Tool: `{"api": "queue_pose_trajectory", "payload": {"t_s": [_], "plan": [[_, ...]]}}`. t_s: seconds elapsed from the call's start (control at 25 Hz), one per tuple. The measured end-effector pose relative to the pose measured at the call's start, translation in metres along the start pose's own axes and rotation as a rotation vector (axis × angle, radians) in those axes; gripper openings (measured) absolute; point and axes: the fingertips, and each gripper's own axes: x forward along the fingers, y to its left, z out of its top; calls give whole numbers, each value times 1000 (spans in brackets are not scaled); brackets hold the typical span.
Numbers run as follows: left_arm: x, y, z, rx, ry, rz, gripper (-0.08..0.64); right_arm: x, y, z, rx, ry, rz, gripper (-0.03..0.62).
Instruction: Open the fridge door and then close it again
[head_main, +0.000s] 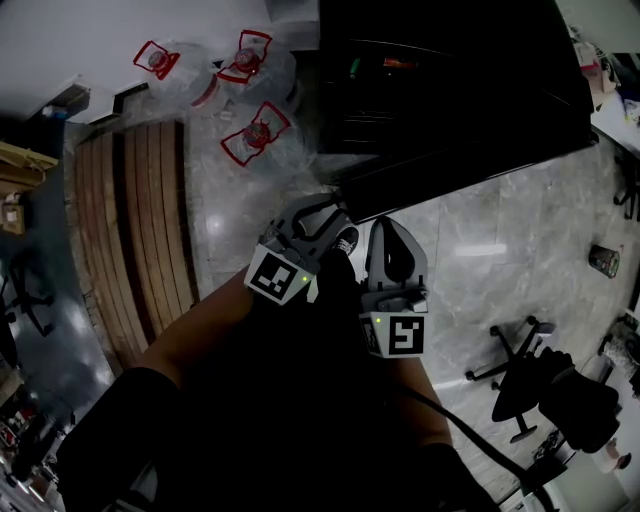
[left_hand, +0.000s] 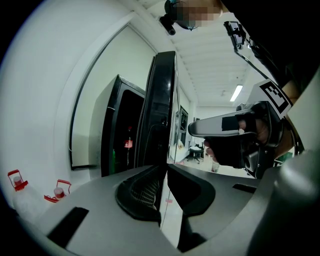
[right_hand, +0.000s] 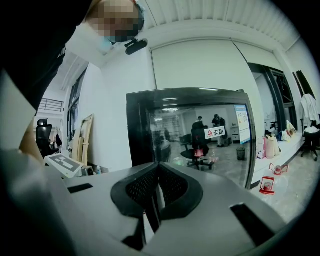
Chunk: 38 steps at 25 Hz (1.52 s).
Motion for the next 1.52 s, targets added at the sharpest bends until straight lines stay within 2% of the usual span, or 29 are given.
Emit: {"api": "queue_pose_trajectory", "payload": {"t_s": [0.6, 0.84, 1.12, 1.24, 1.52], "plan": [[2, 4, 0, -35, 11, 21, 57, -1, 0, 1, -14, 30, 8, 15], [9, 33, 2, -31, 7, 88, 65, 3, -3, -3, -9, 35, 11, 15], [35, 90, 10, -9, 17, 176, 84, 19, -9, 0, 4, 29, 2, 15], [48, 111, 14, 31, 23, 203, 92, 23, -11, 3, 2, 28, 6, 15], [46, 115, 12, 53, 36, 276, 101, 25, -13, 6, 4, 11, 11, 15]]}}
